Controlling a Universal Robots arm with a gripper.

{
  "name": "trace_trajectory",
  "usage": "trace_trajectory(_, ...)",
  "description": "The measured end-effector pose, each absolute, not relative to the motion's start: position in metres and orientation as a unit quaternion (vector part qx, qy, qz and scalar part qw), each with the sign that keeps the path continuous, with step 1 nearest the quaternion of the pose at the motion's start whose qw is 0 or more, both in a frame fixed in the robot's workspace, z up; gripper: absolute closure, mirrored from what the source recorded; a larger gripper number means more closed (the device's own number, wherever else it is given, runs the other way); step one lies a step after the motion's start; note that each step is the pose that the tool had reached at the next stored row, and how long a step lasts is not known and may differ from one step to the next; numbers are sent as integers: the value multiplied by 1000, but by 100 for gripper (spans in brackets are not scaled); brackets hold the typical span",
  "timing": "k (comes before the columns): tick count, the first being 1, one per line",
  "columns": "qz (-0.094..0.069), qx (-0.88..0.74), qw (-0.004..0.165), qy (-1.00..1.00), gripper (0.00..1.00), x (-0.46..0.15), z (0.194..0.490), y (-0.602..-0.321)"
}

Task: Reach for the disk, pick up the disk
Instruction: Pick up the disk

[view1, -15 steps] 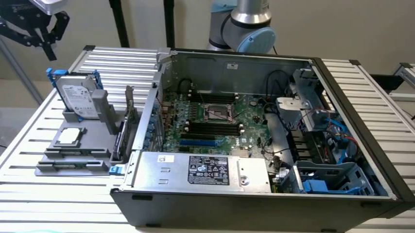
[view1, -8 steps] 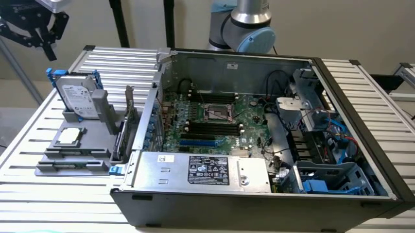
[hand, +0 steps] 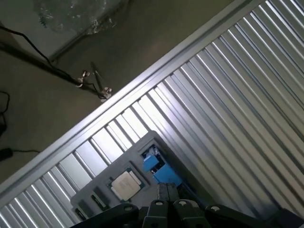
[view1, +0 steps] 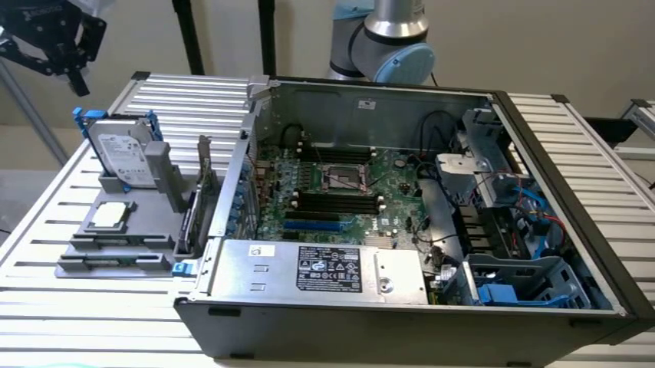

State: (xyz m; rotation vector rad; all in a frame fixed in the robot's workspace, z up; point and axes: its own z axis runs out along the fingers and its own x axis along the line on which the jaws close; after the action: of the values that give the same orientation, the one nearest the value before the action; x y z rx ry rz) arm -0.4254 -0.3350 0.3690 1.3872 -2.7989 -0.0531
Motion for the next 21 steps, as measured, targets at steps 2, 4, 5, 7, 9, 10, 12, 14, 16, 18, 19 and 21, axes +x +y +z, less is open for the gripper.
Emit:
trace_trajectory(2, -17, 460, 9, -888, 89, -425, 369, -335)
trace_trajectory(4, -17, 477, 9, -879, 89, -425, 369, -335)
trace_trajectory(5, -17, 485, 9, -875, 89, -425, 369, -335)
trace_trajectory(7, -16, 500, 10, -866, 89, -425, 369, -335)
trace_trajectory(9, -16, 516, 10, -857, 89, -425, 369, -335)
trace_trajectory(10, -16, 524, 10, -852, 89, -425, 369, -335)
trace_trajectory(12, -16, 539, 10, -842, 89, -425, 369, -335)
trace_trajectory(14, -16, 554, 11, -832, 89, -425, 369, -335)
trace_trajectory(16, -16, 569, 11, -822, 89, -425, 369, -335)
trace_trajectory(18, -15, 584, 11, -812, 89, -425, 369, -335)
trace_trajectory(19, -15, 592, 11, -806, 89, -425, 369, -335)
trace_trajectory(21, -15, 606, 12, -796, 89, -425, 369, -335)
